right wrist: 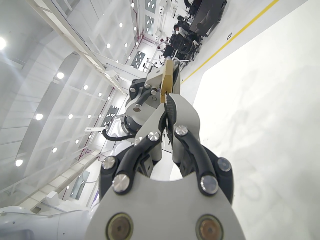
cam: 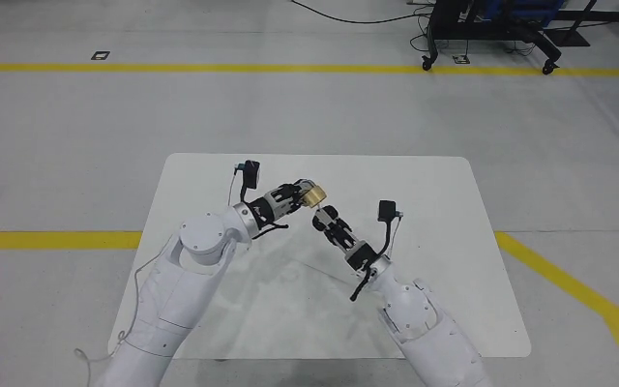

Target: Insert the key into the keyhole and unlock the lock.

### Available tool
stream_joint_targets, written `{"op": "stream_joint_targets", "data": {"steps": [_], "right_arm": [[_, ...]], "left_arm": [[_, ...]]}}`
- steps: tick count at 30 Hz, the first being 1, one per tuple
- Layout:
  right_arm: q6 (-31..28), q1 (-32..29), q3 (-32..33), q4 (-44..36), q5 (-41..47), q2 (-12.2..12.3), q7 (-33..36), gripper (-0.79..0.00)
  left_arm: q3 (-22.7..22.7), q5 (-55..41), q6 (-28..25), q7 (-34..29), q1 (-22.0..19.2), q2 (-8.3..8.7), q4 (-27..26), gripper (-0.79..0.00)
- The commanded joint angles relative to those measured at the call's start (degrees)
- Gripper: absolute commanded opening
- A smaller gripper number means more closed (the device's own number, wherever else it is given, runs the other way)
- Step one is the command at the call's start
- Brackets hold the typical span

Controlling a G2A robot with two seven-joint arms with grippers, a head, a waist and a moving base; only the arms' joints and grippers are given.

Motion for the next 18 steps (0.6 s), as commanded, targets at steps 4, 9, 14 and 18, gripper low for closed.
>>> {"op": "stream_joint_targets", "data": {"steps": [4,9,14,18], "right_arm": [[-3.4,-0.6,3.4,-0.3,3.4,1.1,10.5,-0.785],[-7.5,-2.3,6.9,-1.3,4.6,2.1,15.3,-0.785],[-8.4,-3.3,6.8,-2.3,3.5,2.4,15.8,-0.785],[-7.8,-2.3,5.4,-1.5,4.1,2.2,15.2,-0.785]], "left_arm": [[-1.1,-2.8,-0.9,-5.0,0.0,0.30,0.0,-0.785],[-2.2,-2.1,-1.6,-8.1,-0.2,0.77,0.2,-0.785],[-1.5,-0.8,-2.0,-7.9,-0.1,0.84,-0.1,-0.785],[-0.5,0.1,-1.8,-7.5,-0.3,0.77,0.0,-0.785]]}}
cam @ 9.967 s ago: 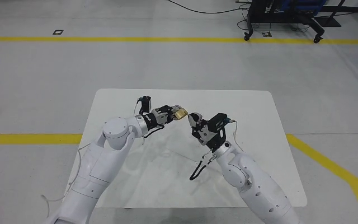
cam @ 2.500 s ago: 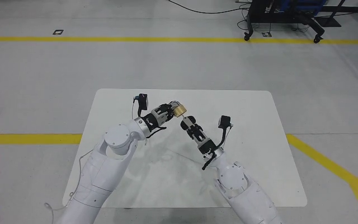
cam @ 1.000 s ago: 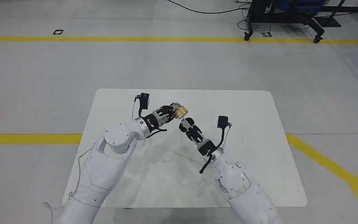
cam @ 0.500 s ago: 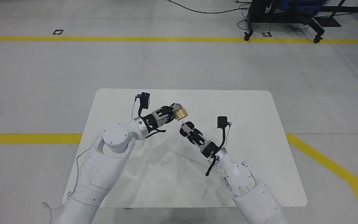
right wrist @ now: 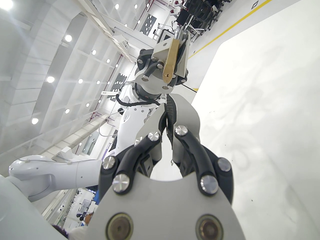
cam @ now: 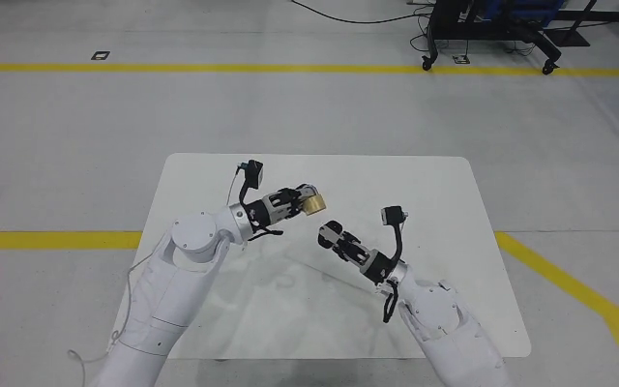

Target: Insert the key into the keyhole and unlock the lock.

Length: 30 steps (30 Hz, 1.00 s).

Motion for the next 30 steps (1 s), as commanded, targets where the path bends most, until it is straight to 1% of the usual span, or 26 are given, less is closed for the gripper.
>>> {"op": "stream_joint_targets", "data": {"steps": [1,10,21,30], "right_arm": [[0.3,0.7,-0.7,0.6,0.5,-0.1,-0.3,-0.785],[1.3,2.7,-2.6,2.2,1.4,-0.4,-2.4,-0.785],[1.2,2.1,-1.8,1.9,2.0,-0.1,-3.0,-0.785],[2.3,2.7,-1.9,2.3,2.7,-0.1,-3.4,-0.785]], "left_arm": [[0.4,0.4,0.1,0.1,-0.1,-0.02,0.1,-0.785],[0.8,0.2,-0.2,0.0,-0.5,0.00,0.5,-0.785],[0.7,0.2,0.0,0.3,-0.4,0.15,0.2,-0.785],[1.0,0.4,-0.1,0.0,-0.6,0.25,0.4,-0.785]]}}
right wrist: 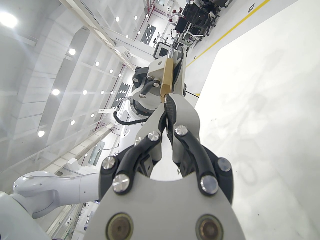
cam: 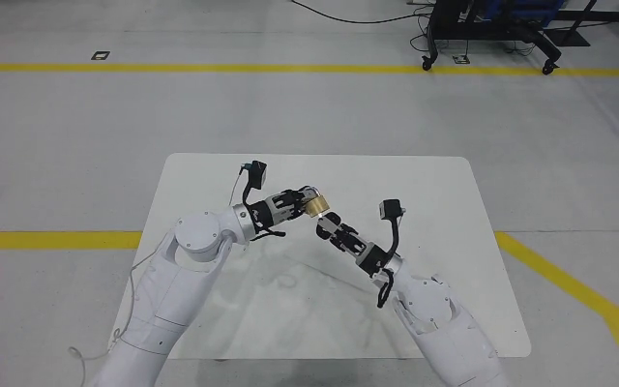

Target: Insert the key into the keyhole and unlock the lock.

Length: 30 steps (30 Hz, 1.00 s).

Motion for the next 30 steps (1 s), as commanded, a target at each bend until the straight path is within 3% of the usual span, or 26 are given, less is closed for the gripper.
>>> {"op": "stream_joint_targets", "data": {"steps": [1,28,29,30], "right_arm": [[0.1,0.1,0.0,0.1,0.0,0.0,0.1,-0.785],[4.2,0.4,0.3,-0.1,4.4,0.1,-2.0,-0.785],[4.4,0.5,0.3,-0.1,4.2,0.1,-2.2,-0.597],[4.5,0.5,0.2,-0.1,4.0,0.1,-2.3,-0.086]], "left_arm": [[0.1,0.1,0.0,-0.1,0.0,0.02,0.0,-0.785],[1.0,0.8,1.5,-0.2,-0.3,0.28,0.1,-0.785],[1.1,0.6,1.8,0.0,-0.3,0.27,0.2,-0.785],[1.1,0.6,2.1,0.1,-0.3,0.26,0.3,-0.785]]}}
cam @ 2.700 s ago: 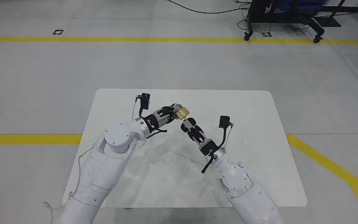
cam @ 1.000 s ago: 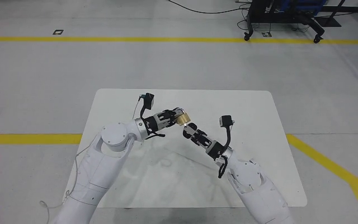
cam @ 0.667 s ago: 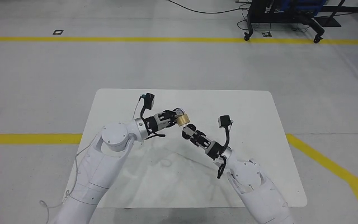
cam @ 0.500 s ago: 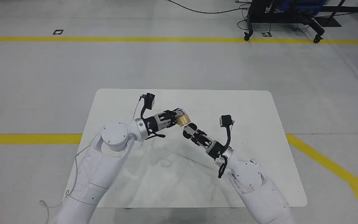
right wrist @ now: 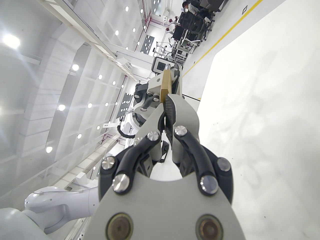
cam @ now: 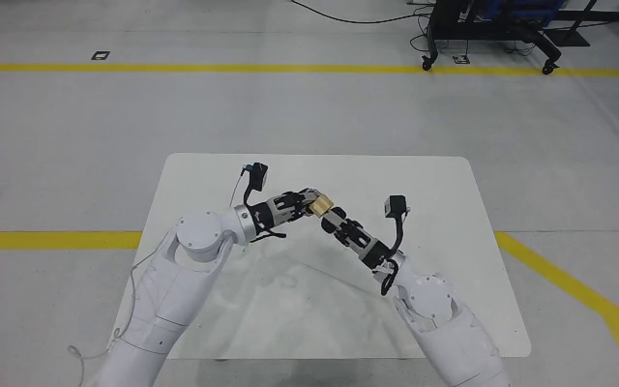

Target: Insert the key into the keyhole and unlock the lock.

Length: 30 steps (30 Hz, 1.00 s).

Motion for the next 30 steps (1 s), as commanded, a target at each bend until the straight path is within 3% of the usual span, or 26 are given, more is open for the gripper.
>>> {"op": "stream_joint_targets", "data": {"steps": [1,20,24,30], "right_arm": [[0.3,0.1,-0.2,0.0,-0.3,0.0,-0.2,0.000],[2.1,0.0,0.0,0.1,2.1,-0.1,-1.0,0.000],[2.2,-0.8,1.7,-0.5,0.5,0.1,-3.9,0.000],[2.2,-0.8,1.7,-0.5,0.5,0.1,-3.9,0.000]], "left_arm": [[0.0,-0.3,0.8,0.4,0.0,-0.02,0.3,-0.785],[-0.7,-3.0,3.7,4.5,-0.2,-0.18,1.3,-0.785],[-1.5,-4.6,4.3,7.1,0.2,-0.28,1.2,-0.785],[-1.6,-7.0,8.5,7.5,0.2,-0.40,2.0,-0.785]]}}
